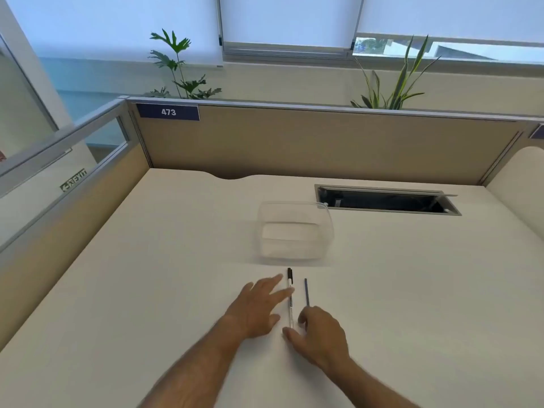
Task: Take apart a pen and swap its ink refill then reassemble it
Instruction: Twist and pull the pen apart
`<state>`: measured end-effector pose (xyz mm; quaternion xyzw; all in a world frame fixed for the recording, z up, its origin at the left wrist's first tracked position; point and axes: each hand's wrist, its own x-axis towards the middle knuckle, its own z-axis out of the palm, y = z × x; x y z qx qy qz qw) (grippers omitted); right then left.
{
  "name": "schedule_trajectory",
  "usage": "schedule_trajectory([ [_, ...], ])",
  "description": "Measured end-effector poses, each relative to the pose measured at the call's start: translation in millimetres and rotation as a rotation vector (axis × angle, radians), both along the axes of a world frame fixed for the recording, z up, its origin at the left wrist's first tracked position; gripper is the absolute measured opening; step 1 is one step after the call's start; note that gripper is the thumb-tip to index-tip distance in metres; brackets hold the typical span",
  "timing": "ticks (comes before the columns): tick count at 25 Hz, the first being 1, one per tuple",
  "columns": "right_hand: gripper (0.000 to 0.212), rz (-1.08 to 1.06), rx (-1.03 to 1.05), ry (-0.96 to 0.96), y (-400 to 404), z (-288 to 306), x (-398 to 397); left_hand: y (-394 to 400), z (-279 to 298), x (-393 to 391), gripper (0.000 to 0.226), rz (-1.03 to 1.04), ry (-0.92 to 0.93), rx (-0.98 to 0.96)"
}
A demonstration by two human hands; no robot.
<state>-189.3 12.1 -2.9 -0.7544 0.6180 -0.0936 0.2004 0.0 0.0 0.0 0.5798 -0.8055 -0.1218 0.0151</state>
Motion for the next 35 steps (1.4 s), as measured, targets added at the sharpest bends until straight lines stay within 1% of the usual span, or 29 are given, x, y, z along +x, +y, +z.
schedule_trajectory([
  [3, 0.031, 0.05, 0.022, 0.06, 2.0, 2.0, 3.2, 3.0, -9.4, -6.6, 0.054, -0.024, -0.007, 0.039],
  [5, 0.022, 0.046, 0.033, 0.057, 0.6, 3.6, 4.7, 3.7, -13.1, -9.7, 0.044, -0.021, -0.008, -0.004],
  [8, 0.016, 0.094, 0.02, 0.109, -4.3, 2.6, 3.1, 0.5, -12.5, -7.9, 0.026, -0.01, -0.01, -0.083],
  [11, 0.013, 0.135, 0.023, 0.13, -6.3, 1.8, 0.6, 1.7, -9.9, -9.6, 0.014, -0.039, -0.092, -0.111],
  [14, 0.013, 0.159, 0.012, 0.112, -10.3, 1.4, -2.0, 4.1, -6.3, -10.4, 0.014, -0.052, -0.113, -0.11],
  [16, 0.016, 0.166, -0.001, 0.079, -16.2, 4.1, -5.2, 4.8, -4.4, -9.0, 0.01, -0.05, -0.073, -0.113],
  [18, 0.02, 0.204, -0.01, 0.039, -25.4, 9.6, -9.2, 4.8, -2.4, -5.8, 0.008, -0.043, 0.006, -0.138],
  [20, 0.023, 0.261, -0.021, 0.02, -35.9, 18.9, -13.8, 4.5, 2.7, -2.9, 0.01, -0.034, 0.082, -0.192],
  [24, 0.024, 0.415, -0.023, 0.092, -57.0, 43.1, -18.7, 1.4, 16.8, -1.3, 0.006, -0.046, 0.154, -0.345],
  [26, 0.023, 0.459, -0.017, 0.115, -66.0, 51.8, -18.4, -0.4, 25.1, -2.5, 0.005, -0.059, 0.157, -0.422],
  [30, 0.018, 0.486, -0.064, 0.143, -72.5, 59.9, -17.8, -2.9, 38.8, -4.5, 0.02, -0.075, 0.127, -0.5],
  [33, 0.016, 0.49, -0.154, 0.136, -70.1, 62.0, -17.6, -3.3, 43.2, -6.7, 0.02, -0.112, 0.038, -0.526],
  [35, 0.017, 0.512, -0.203, 0.122, -67.7, 62.0, -17.7, -3.6, 43.7, -6.8, 0.02, -0.117, 0.012, -0.513],
])
